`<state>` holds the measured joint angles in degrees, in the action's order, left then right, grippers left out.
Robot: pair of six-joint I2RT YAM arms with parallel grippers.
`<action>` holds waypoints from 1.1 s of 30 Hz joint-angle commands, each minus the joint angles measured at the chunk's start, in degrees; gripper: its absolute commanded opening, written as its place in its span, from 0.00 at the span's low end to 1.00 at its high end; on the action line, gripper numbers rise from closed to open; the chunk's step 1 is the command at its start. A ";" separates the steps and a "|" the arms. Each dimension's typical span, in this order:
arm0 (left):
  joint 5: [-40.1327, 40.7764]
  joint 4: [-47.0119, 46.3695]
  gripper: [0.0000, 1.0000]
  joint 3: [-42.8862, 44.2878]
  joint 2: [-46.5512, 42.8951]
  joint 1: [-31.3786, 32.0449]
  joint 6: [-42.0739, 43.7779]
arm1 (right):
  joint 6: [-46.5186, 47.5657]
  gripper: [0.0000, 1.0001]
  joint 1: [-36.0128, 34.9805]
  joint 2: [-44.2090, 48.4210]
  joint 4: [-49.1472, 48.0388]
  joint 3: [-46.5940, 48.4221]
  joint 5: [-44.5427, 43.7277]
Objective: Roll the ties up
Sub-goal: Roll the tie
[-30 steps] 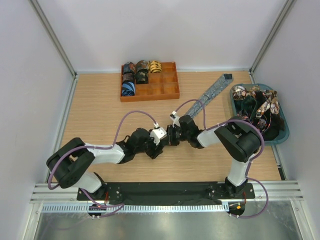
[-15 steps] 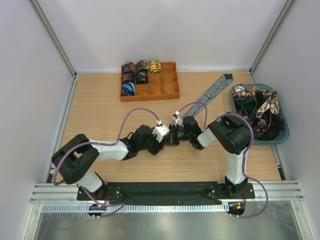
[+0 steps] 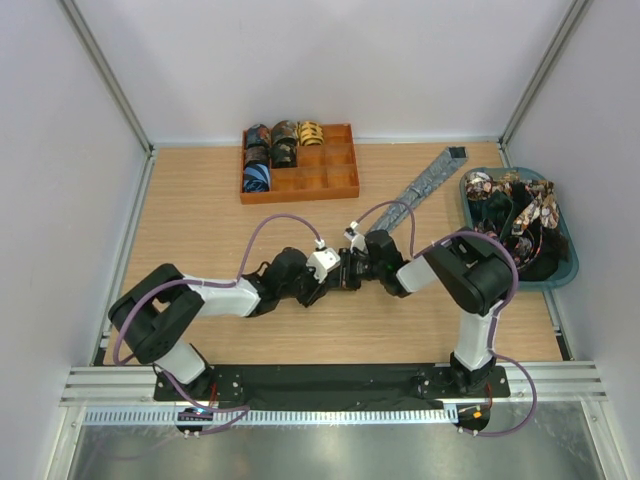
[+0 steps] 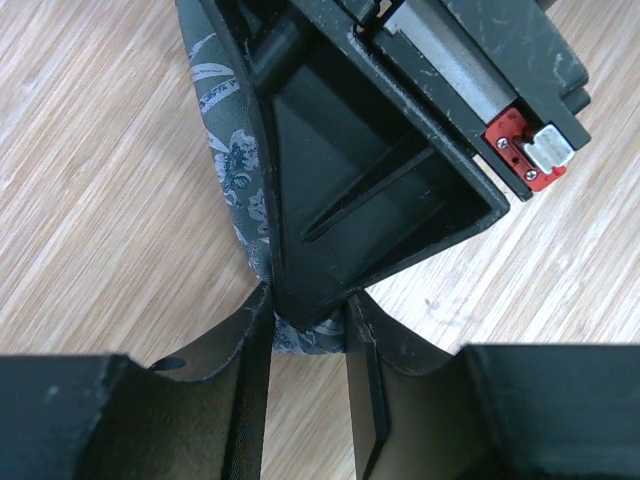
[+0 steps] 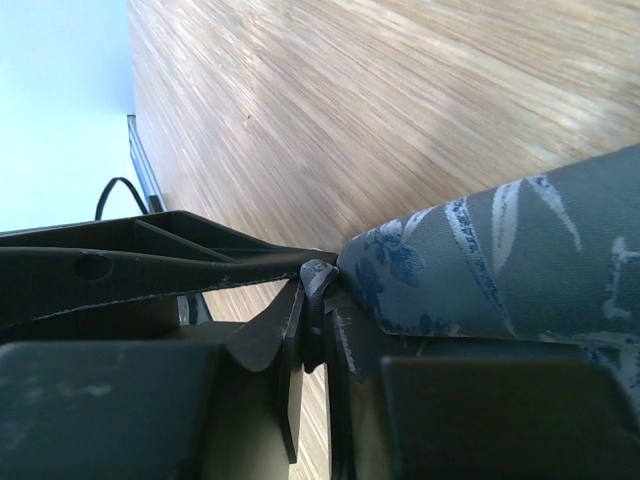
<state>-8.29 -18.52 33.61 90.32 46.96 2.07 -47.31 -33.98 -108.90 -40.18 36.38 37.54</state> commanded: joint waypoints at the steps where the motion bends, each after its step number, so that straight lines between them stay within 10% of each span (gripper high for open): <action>1: -1.73 1.39 0.27 0.24 -0.23 -0.11 -0.66 | 4.77 0.18 -0.04 2.11 7.04 1.06 -3.26; 12: -1.55 3.93 0.20 1.46 0.99 -0.11 -0.83 | 6.97 0.54 -0.12 7.30 16.00 4.05 -6.16; 28: -0.58 6.39 0.20 2.43 1.79 -0.11 -0.75 | 7.93 0.56 -0.04 13.71 23.04 5.37 -9.68; 33: 0.21 6.66 0.21 2.25 1.61 0.06 -0.75 | 7.15 0.41 0.05 15.20 23.92 5.72 -9.32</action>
<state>-8.62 -16.49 35.68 91.11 46.81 1.72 -40.47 -33.74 -96.90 -17.04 40.23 28.99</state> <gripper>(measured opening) 0.233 0.432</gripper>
